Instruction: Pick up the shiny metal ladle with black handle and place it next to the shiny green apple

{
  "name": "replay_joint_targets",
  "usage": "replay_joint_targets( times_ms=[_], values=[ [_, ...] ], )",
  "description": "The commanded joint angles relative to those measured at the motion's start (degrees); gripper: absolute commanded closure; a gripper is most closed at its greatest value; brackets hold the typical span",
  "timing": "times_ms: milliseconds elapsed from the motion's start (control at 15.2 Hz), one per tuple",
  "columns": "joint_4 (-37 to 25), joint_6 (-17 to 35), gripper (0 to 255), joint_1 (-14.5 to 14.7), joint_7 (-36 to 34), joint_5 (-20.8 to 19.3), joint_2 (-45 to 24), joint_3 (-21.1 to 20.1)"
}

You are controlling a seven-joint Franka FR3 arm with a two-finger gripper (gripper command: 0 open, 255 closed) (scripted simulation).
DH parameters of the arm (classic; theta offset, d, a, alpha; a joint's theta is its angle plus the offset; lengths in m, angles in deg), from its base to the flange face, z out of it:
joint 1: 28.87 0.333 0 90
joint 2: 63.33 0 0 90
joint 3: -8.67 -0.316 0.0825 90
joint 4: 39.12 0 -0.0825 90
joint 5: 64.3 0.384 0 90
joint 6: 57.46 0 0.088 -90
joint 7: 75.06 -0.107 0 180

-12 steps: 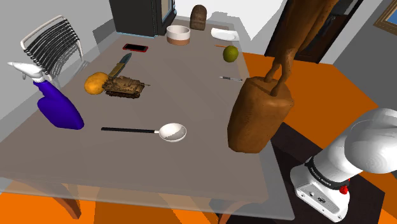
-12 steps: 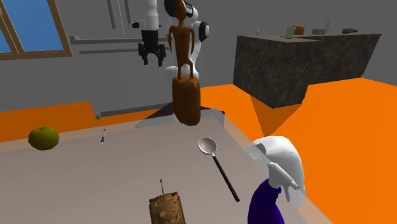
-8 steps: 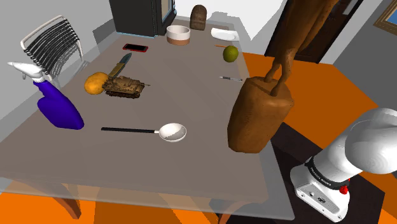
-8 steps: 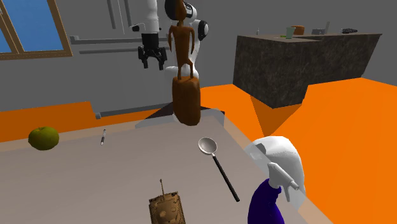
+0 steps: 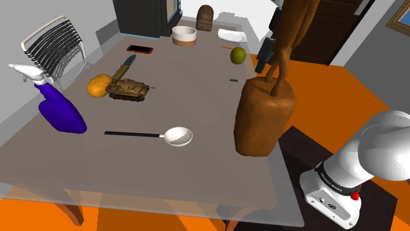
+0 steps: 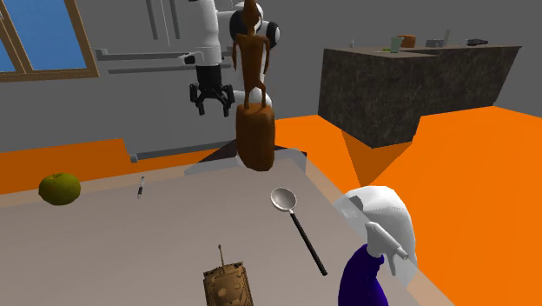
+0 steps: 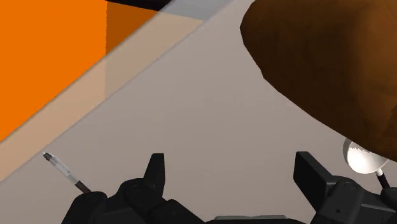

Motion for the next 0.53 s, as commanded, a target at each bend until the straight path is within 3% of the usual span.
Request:
replay_joint_targets(
  times_ms=[0,462],
  values=[
    [-0.5,2.6,0,1.0,0.3,0.6,-2.8,-1.2],
    [-4.7,11.0,0,3.7,1.5,1.3,-14.7,-5.3]
  ],
)
